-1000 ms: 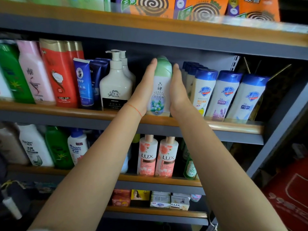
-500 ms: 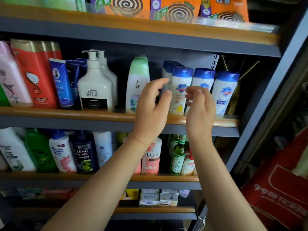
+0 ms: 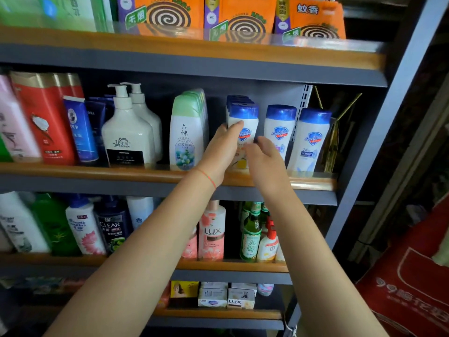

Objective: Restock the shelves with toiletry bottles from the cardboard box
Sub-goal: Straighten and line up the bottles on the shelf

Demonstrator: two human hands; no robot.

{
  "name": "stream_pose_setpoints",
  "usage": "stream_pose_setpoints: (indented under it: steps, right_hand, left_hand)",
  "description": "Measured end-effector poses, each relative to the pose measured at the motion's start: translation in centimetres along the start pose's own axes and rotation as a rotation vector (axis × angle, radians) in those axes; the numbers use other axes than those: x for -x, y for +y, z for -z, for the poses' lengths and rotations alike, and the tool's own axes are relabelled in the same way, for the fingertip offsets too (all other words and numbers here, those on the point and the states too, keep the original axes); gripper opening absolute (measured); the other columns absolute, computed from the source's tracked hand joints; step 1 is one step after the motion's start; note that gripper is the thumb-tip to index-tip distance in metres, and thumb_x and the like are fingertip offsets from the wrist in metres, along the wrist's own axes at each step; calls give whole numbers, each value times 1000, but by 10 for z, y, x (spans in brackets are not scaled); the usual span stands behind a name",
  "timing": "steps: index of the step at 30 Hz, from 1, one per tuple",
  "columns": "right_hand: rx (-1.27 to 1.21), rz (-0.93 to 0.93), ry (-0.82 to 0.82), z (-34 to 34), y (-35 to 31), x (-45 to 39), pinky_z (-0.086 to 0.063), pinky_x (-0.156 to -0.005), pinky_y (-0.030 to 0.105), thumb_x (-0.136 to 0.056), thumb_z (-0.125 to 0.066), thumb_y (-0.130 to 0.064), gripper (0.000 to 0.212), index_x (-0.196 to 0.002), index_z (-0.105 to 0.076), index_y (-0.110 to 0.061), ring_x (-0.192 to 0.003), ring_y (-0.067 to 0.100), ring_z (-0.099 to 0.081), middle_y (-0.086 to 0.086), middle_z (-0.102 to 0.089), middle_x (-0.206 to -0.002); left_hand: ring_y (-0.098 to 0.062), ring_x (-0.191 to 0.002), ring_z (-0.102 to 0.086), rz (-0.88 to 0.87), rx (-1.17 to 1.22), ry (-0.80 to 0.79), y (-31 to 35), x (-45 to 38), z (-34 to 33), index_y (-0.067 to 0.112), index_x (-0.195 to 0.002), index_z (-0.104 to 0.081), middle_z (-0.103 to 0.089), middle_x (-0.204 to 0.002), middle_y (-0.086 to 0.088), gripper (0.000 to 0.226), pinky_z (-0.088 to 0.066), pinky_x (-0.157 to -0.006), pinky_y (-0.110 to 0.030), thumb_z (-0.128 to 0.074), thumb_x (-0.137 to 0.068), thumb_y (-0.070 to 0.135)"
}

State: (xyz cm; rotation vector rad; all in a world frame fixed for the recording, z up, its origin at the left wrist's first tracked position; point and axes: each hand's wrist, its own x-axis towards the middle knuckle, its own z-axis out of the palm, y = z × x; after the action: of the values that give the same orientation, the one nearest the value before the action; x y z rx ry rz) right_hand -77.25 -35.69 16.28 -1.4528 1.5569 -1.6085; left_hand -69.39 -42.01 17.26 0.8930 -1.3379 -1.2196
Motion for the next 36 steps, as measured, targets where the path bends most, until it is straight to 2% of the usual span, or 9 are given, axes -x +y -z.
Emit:
stream_pose_setpoints:
  steps: [7, 11, 13, 16, 20, 24, 27, 32, 36]
  right_hand:
    - [-78, -183, -54, -12, -16, -24, -30, -91, 30, -99, -32, -57, 59, -141, -40, -17, -109, 12, -42, -4, -48, -122]
    - [-56, -183, -77, -10, -16, -20, -34, -87, 31, -98, -37, -52, 50, -132, -46, -16, -106, 13, -48, -7, -55, -114]
    - [13, 3, -35, 2, -11, -10, -39, -77, 30, -97, -46, -37, 28, -107, -56, -13, -88, 13, -53, -5, -60, -93]
    - [133, 332, 308, 36, 0, 0, -44, -75, 16, -92, -51, -19, 23, -107, -68, -13, -87, 9, -59, -2, -67, -96]
    - [337, 480, 660, 82, 17, -24, -39, -77, 15, -85, -54, -10, 34, -118, -58, -9, -99, 20, -54, 9, -54, -112]
    - [273, 224, 296, 104, 27, -46, -41, -67, 2, -87, -66, -19, 64, -143, -35, -13, -80, -8, -55, 2, -53, -123]
    - [240, 113, 171, 113, 29, -58, -54, -89, 32, -86, -72, -34, 62, -136, -42, -14, -93, 7, -63, -1, -63, -116]
    - [186, 77, 44, 123, 30, -65, -57, -88, 40, -81, -78, -32, 46, -119, -57, -16, -97, 17, -68, -1, -70, -106]
    - [71, 22, -25, 130, 31, -66, -59, -85, 46, -78, -82, -23, 40, -111, -65, -10, -93, 23, -71, 6, -74, -101]
  left_hand:
    - [-11, -79, -67, 109, 129, -41, 1, -7, -6, 17, -131, -59, -66, -97, -2, 52, -50, -63, -23, -52, -93, 51]
    - [-13, -90, -68, 76, 101, -13, 0, -5, -5, 16, -123, -61, -68, -110, -5, 48, -52, -73, -28, -53, -90, 50]
    - [-14, -109, -64, -46, -37, 64, -2, 3, -5, 13, -134, -53, -64, -126, -4, 63, -52, -89, -33, -55, -83, 49]
    - [-18, -129, -48, -506, -321, 266, -11, 30, -10, 11, -140, -47, -52, -140, -5, 53, -39, -110, -34, -57, -89, 25]
    - [-25, -96, -60, -947, -627, 290, -7, 43, -25, 5, -110, -64, -57, -113, -12, 28, -50, -83, -34, -52, -85, 10]
    - [-36, -128, -44, -978, -1207, 176, 23, 23, -47, 11, -135, -55, -49, -140, -16, 50, -33, -110, -47, -59, -85, 12]
    - [-32, -143, -31, -751, -1550, -71, 49, -3, -54, 19, -153, -28, -33, -155, -11, 70, -9, -122, -51, -60, -91, 28]
    - [-31, -125, -47, -590, -1523, -297, 70, -27, -64, 18, -144, -40, -50, -136, -12, 70, -36, -97, -33, -73, -85, 33]
    - [-26, -115, -50, -586, -1459, -337, 80, -37, -71, 16, -135, -51, -55, -131, -8, 59, -30, -78, -25, -76, -83, 27]
